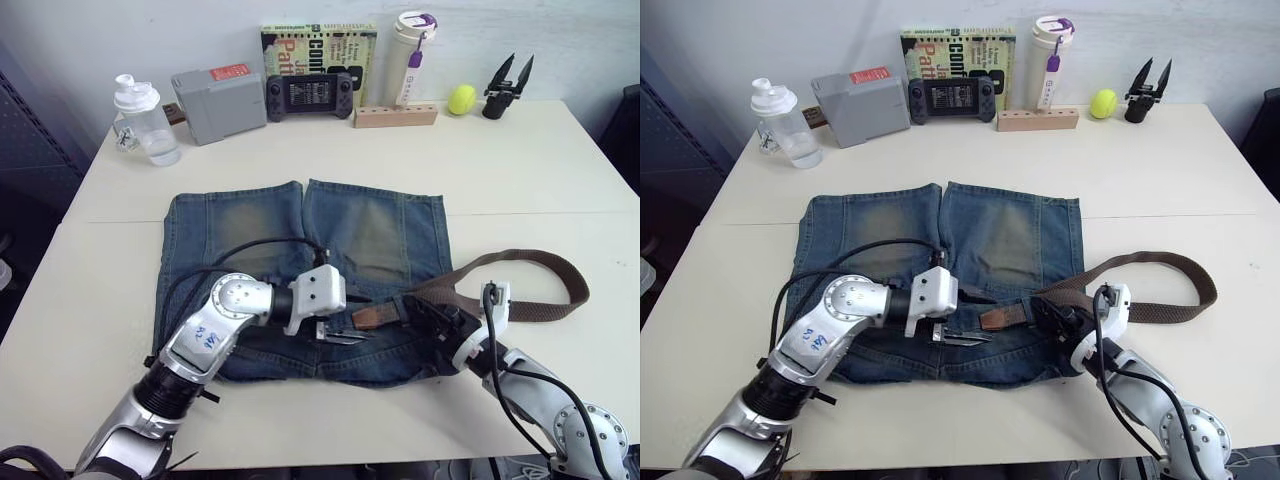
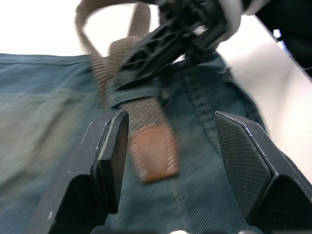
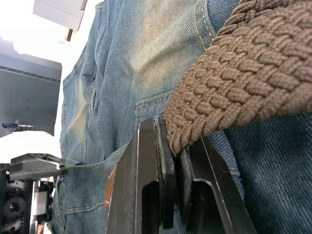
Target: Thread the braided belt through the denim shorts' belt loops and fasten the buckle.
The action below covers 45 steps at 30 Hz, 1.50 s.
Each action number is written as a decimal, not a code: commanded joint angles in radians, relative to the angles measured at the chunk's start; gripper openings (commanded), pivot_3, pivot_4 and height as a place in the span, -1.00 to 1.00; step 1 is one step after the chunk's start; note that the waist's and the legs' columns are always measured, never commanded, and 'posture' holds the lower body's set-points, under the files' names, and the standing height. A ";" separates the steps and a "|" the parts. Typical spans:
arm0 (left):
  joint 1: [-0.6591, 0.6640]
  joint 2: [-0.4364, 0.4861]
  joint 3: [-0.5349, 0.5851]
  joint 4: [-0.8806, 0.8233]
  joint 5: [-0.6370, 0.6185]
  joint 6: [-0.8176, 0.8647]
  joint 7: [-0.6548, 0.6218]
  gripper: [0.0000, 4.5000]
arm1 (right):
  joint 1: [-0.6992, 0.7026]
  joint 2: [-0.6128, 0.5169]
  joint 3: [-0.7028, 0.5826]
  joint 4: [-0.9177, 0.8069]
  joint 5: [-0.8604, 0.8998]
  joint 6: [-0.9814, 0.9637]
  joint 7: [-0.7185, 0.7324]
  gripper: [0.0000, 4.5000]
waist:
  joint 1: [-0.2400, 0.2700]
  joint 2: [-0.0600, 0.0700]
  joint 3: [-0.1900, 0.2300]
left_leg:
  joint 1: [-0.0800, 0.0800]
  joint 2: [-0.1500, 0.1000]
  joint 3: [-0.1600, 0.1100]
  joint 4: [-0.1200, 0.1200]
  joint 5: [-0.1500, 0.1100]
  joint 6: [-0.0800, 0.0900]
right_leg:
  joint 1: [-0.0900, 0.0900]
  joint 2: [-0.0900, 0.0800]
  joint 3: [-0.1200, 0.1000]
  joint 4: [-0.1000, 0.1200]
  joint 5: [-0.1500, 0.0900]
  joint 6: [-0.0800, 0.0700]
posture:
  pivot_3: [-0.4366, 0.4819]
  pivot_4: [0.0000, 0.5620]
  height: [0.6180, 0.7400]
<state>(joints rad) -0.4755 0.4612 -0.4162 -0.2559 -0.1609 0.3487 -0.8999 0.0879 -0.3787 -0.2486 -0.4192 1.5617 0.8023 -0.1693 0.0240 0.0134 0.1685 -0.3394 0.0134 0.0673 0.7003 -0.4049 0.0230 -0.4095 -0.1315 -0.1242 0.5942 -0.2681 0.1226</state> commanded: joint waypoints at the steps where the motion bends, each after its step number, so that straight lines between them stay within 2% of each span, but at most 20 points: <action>1: -0.021 0.001 -0.038 0.015 0.138 -0.076 0.068 0.38 | 0.003 0.003 -0.008 -0.041 0.035 -0.023 -0.013 -1.00 | 0.001 0.000 0.000 | 0.000 0.000 0.000 0.000 0.000 0.000 | 0.000 0.000 0.000 0.000 0.000 0.000 | -0.05 -0.47 0.76; 6: -0.014 -0.013 -0.043 0.044 0.298 -0.196 0.191 0.38 | 0.008 -0.001 -0.009 -0.038 0.052 -0.035 -0.021 -1.00 | 0.002 0.000 0.000 | 0.000 0.000 0.000 0.000 0.000 0.000 | 0.000 0.000 0.000 0.000 0.000 0.000 | -0.05 -0.47 0.76; 12: 0.004 -0.058 -0.008 0.033 0.299 -0.244 0.225 0.38 | 0.006 -0.004 0.002 -0.033 0.053 -0.042 -0.017 -1.00 | 0.002 0.000 0.000 | 0.000 0.001 0.000 0.000 0.000 0.000 | 0.000 -0.001 0.000 0.000 0.000 0.000 | -0.05 -0.47 0.76; 18: 0.017 -0.050 -0.026 0.026 0.291 -0.291 0.181 0.38 | 0.001 -0.003 0.008 -0.024 0.048 -0.042 -0.009 -1.00 | 0.001 0.000 0.000 | 0.000 0.001 0.000 0.000 0.000 0.000 | 0.000 -0.001 0.000 0.000 0.000 0.000 | -0.05 -0.47 0.76; 21: 0.045 -0.068 -0.001 -0.005 0.195 -0.217 0.132 0.38 | 0.000 -0.003 0.007 -0.018 0.047 -0.043 -0.008 -1.00 | 0.001 0.000 0.000 | 0.000 0.001 0.000 0.000 0.000 0.000 | 0.000 -0.001 0.000 0.000 0.000 0.000 | -0.05 -0.47 0.76; 23: 0.052 -0.093 0.036 -0.038 0.089 -0.104 0.104 0.38 | -0.003 -0.004 0.007 -0.014 0.046 -0.042 -0.010 -1.00 | 0.001 0.000 0.000 | 0.000 0.001 0.000 0.000 0.000 0.000 | 0.000 -0.001 0.000 0.000 0.000 0.000 | -0.05 -0.47 0.76; 25: 0.044 -0.096 0.039 -0.045 0.058 -0.037 0.079 0.38 | -0.005 -0.005 0.007 -0.010 0.046 -0.041 -0.011 -1.00 | 0.002 0.000 0.000 | 0.000 0.002 0.000 0.000 0.000 0.000 | 0.000 -0.001 0.000 0.000 0.000 0.000 | -0.05 -0.47 0.76; 32: 0.005 -0.055 -0.072 0.044 0.264 -0.163 0.106 0.38 | -0.013 0.002 0.013 -0.018 0.051 -0.046 -0.022 -1.00 | 0.001 0.000 0.000 | 0.000 0.000 0.000 0.001 0.000 0.000 | 0.000 0.000 0.000 0.000 0.000 0.000 | -0.05 -0.47 0.76; 37: -0.031 -0.074 -0.079 0.122 0.410 -0.250 0.229 0.38 | -0.008 0.006 0.013 -0.029 0.051 -0.051 -0.023 -1.00 | 0.002 0.000 0.000 | 0.000 0.000 0.000 0.001 0.000 0.000 | 0.000 -0.001 0.000 0.000 0.000 0.000 | -0.05 -0.47 0.76; 41: -0.016 -0.089 -0.049 0.139 0.438 -0.334 0.301 0.38 | -0.005 0.008 0.015 -0.031 0.048 -0.056 -0.015 -1.00 | 0.001 0.000 0.000 | 0.000 0.001 0.000 0.000 0.000 0.000 | 0.000 -0.001 0.000 0.000 0.000 0.000 | -0.05 -0.47 0.76; 45: 0.018 -0.085 -0.041 0.114 0.415 -0.363 0.278 0.38 | -0.005 0.005 0.017 -0.030 0.049 -0.059 -0.012 -1.00 | 0.001 0.000 0.000 | 0.000 0.002 0.000 0.001 0.000 0.000 | 0.000 -0.001 0.000 0.000 0.000 0.000 | -0.05 -0.47 0.76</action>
<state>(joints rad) -0.4686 0.3745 -0.4736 -0.1047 0.2708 0.0091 -0.6209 0.0840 -0.3766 -0.2362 -0.4179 1.5930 0.7471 -0.1965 0.0252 0.0135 0.1685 -0.3399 0.0150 0.0668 0.7009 -0.4049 0.0231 -0.4097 -0.1325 -0.1245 0.5946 -0.2680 0.1226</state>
